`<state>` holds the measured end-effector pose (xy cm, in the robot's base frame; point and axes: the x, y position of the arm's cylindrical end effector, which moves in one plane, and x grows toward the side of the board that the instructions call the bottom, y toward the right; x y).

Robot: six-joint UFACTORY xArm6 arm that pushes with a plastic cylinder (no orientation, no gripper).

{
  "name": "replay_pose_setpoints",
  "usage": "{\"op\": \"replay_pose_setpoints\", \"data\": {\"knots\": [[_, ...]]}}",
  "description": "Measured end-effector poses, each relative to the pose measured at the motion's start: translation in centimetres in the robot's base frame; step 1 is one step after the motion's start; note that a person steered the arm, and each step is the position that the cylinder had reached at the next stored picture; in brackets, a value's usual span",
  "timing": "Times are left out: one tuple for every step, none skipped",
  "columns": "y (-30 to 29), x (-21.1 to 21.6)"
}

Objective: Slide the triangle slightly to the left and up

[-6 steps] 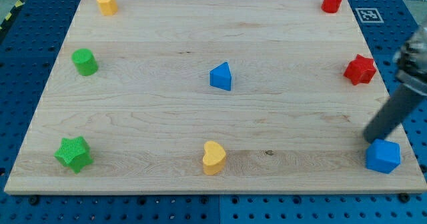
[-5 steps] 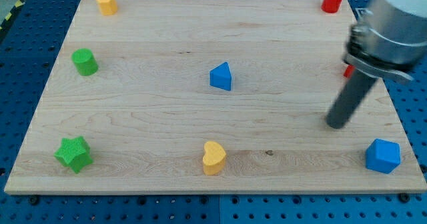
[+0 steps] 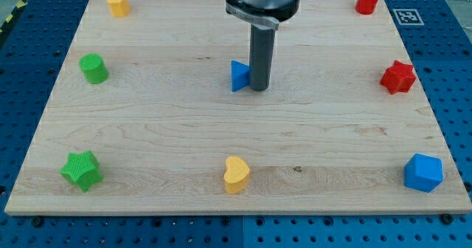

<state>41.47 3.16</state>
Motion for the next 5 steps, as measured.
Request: {"op": "replay_pose_setpoints", "data": {"knots": [[-1.6, -2.0], [-1.9, 0.5], [-5.0, 0.8], [-5.2, -2.3], [-6.3, -4.7]]}}
